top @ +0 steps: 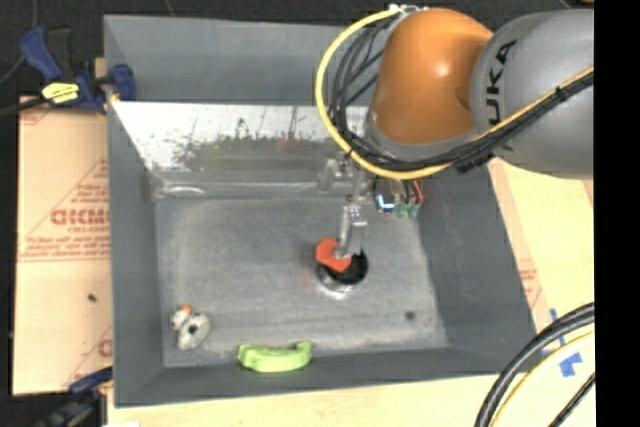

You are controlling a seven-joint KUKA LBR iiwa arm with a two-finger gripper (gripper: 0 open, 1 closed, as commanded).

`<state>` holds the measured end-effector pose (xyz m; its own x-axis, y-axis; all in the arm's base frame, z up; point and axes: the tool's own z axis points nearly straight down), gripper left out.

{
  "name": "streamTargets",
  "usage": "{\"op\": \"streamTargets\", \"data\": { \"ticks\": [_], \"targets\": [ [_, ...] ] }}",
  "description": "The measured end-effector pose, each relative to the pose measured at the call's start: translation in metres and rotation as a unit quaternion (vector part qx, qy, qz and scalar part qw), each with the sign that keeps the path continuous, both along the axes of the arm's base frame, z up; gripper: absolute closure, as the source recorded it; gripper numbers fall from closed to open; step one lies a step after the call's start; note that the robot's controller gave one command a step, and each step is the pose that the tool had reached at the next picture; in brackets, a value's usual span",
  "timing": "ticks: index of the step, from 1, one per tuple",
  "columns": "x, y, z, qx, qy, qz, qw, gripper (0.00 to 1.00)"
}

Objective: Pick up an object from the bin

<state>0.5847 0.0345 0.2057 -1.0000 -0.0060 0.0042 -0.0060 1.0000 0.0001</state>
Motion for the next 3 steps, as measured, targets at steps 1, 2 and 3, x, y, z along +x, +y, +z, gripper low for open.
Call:
{"op": "streamTargets", "data": {
  "ticks": [1,2,3],
  "targets": [
    [0.002,0.0,0.005,0.0,-0.0042,0.0,1.0,0.0],
    [-0.002,-0.034,-0.072,0.0,-0.0036,0.043,0.9991,0.0],
    [-0.001,-0.041,-0.097,0.0,-0.0048,0.114,0.9935,0.0]
  ]
}}
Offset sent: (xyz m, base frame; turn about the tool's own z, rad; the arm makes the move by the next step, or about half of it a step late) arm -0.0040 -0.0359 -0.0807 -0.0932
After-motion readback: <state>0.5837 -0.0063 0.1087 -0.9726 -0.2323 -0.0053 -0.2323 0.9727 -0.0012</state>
